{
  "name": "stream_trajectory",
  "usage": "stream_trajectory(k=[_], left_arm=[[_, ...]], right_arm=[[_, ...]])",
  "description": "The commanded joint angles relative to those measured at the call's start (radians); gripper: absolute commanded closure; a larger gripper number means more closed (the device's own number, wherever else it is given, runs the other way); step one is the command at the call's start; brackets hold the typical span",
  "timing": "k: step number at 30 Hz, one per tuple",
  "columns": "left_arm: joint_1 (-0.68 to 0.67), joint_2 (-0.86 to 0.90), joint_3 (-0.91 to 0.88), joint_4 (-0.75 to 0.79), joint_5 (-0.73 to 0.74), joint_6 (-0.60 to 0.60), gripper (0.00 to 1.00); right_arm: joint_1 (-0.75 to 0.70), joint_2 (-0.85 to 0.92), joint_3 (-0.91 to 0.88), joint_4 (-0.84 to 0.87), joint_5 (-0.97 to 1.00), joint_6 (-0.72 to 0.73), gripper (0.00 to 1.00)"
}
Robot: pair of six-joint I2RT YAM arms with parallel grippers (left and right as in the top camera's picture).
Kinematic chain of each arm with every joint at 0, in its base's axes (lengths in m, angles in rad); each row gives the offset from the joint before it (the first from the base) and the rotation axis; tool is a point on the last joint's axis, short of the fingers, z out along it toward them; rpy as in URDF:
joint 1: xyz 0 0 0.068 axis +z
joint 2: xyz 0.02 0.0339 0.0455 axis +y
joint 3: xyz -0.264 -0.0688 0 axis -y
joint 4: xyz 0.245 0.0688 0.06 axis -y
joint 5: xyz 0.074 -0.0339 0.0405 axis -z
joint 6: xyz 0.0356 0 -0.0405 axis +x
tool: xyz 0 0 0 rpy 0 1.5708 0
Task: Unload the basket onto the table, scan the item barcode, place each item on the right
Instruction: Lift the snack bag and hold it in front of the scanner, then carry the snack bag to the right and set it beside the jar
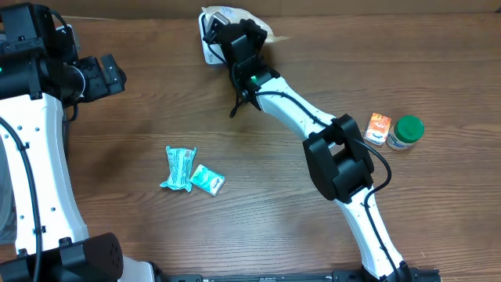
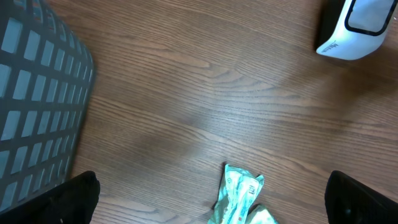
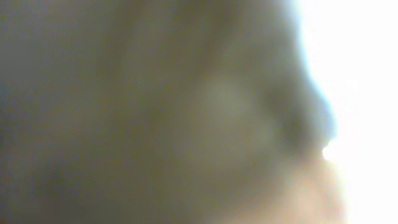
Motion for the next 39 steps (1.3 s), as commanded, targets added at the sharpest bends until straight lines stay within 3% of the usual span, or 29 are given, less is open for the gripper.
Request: stream_trajectory(k=[1, 10, 32, 37, 39], left_arm=[[0.002, -0.007, 0.022, 0.001, -0.006, 0.023, 0.0], [0.002, -0.007, 0.022, 0.001, -0.006, 0.023, 0.01], [0.002, -0.007, 0.022, 0.001, -0.006, 0.023, 0.0], [0.002, -0.007, 0.022, 0.001, -0.006, 0.023, 0.0], [0.002, -0.007, 0.022, 0.001, -0.006, 0.023, 0.01]], right_arm=[[0.013, -0.004, -0.011, 0.017, 0.004, 0.001, 0.96], [0.015, 0.058, -0.012, 0.117, 0.084, 0.0, 0.96], [0.034, 0.063, -0.024, 0.069, 0.135, 0.0, 0.96], [0.034, 0.063, -0.024, 0.184, 0.214, -0.007, 0.96], [0.035, 0.063, -0.024, 0.283, 0.235, -0.077, 0.96]])
